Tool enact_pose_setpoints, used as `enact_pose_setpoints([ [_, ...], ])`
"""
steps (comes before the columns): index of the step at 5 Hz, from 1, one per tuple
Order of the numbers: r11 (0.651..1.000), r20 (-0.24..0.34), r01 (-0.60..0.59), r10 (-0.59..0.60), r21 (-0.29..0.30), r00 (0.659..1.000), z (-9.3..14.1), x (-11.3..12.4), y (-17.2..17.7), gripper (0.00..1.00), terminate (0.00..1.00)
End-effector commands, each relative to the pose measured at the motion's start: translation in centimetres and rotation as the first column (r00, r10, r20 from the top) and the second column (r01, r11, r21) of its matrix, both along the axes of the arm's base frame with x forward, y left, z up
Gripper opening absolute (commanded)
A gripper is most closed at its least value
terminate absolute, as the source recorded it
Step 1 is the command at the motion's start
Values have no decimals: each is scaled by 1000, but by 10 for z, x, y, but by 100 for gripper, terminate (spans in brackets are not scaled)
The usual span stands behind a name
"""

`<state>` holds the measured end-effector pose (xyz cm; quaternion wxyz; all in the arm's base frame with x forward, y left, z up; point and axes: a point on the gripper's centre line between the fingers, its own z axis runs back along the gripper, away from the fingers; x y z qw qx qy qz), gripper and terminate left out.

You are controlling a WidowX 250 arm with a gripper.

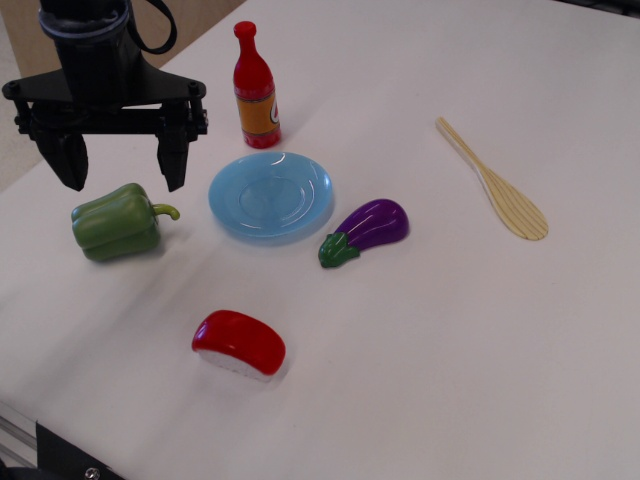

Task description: Put sushi on plate

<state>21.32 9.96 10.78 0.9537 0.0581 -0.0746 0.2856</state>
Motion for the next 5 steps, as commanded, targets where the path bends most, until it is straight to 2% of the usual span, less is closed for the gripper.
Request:
enact_pose_setpoints([
  [1,1000,0,0,0,0,1000,0,0,0,100,0],
  [2,997,51,-66,68,-48,996,-3,-10,-24,100,0],
  [3,979,32,-188,191,-82,981,-19,-15,-55,100,0],
  [4,940,34,-310,318,-138,948,-42,-10,-74,100,0],
  [5,911,42,-368,381,-188,923,-58,-4,-83,100,0],
])
